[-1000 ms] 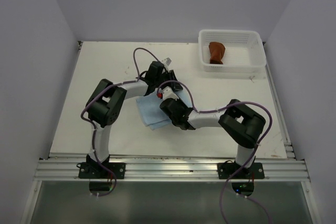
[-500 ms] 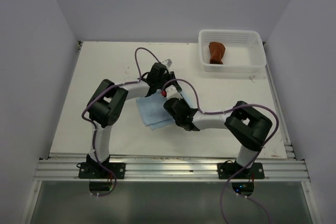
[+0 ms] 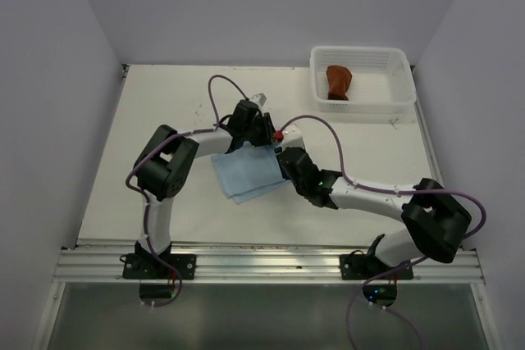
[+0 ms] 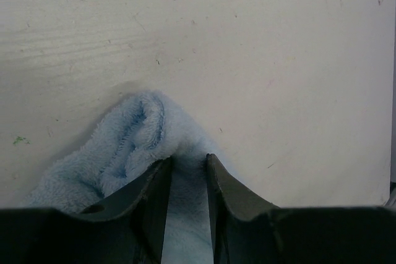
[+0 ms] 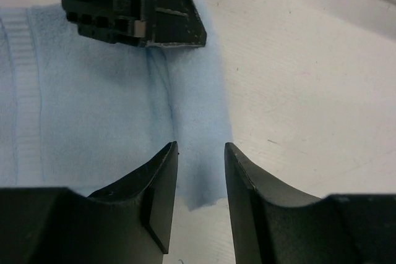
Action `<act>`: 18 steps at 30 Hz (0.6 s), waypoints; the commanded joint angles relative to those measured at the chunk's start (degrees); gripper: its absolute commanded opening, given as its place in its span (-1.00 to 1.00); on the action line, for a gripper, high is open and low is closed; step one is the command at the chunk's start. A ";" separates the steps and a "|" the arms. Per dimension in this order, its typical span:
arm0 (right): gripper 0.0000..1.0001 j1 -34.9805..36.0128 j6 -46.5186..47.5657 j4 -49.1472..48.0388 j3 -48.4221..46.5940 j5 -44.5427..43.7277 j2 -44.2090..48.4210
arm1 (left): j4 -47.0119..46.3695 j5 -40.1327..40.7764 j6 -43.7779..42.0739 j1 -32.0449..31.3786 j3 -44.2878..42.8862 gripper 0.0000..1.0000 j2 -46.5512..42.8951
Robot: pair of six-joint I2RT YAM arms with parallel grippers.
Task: Roll the towels
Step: Roll the towel
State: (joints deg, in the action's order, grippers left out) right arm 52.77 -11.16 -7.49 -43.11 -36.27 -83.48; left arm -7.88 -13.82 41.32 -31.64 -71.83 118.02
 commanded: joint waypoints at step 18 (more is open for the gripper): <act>0.03 -31.15 -36.83 -24.76 8.13 60.96 -12.04 | 5.07 5.65 -2.56 0.44 3.45 -0.32 -2.79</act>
State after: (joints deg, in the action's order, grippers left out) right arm 21.58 -43.20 -24.18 -35.83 16.27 -94.21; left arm -7.38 -11.46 40.91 -31.64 -70.41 116.46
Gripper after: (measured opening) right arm 0.513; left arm 0.339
